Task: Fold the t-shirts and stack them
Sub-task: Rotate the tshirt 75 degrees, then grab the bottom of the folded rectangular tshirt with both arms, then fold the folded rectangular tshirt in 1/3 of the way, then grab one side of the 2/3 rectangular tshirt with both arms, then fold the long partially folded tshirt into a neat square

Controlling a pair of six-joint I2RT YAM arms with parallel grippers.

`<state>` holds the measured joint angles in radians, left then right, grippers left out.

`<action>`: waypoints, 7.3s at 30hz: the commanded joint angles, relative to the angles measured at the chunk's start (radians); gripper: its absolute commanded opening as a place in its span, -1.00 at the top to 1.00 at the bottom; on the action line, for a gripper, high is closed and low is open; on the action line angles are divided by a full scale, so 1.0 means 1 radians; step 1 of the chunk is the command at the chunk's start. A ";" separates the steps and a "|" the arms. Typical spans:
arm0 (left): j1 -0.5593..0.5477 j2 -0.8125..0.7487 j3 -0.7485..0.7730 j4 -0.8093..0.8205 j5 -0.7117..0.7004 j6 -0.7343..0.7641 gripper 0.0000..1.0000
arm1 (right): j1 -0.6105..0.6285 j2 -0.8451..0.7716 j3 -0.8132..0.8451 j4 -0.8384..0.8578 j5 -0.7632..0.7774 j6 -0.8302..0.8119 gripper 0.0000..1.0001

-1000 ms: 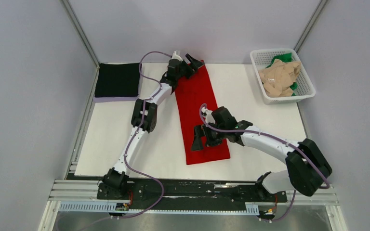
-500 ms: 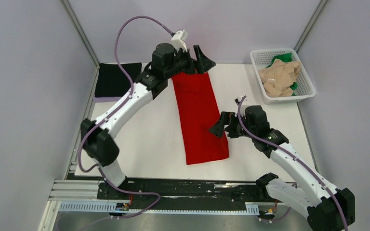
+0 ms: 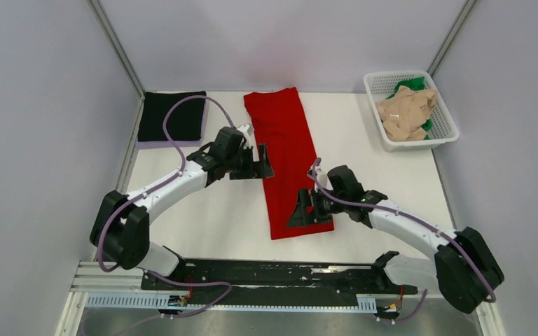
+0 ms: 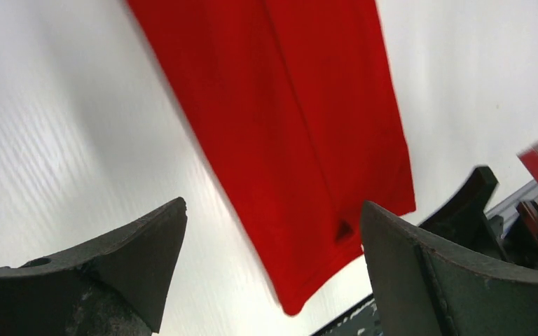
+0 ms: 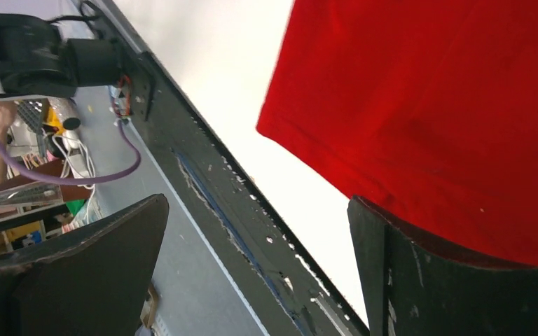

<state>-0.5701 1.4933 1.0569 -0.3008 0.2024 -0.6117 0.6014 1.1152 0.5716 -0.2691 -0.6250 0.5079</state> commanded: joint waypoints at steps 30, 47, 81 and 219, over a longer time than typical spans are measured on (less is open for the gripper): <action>-0.358 0.095 -0.267 0.005 0.009 -0.306 -0.01 | -0.072 -0.140 -0.041 -0.323 0.683 0.284 -0.46; -0.358 0.085 -0.270 -0.090 -0.073 -0.333 1.00 | -0.072 0.049 -0.128 -0.214 0.437 0.271 0.77; -0.029 0.063 -0.032 0.117 0.056 -0.154 1.00 | -0.160 0.173 0.307 -0.097 0.456 0.106 1.00; 0.111 -0.196 -0.022 -0.124 0.036 -0.019 1.00 | -0.291 0.273 0.537 -0.271 0.089 0.035 1.00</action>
<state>-0.5289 1.1889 0.9386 -0.5251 0.2565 -0.6693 0.3477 1.3045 0.9932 -0.5961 -0.5255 0.5713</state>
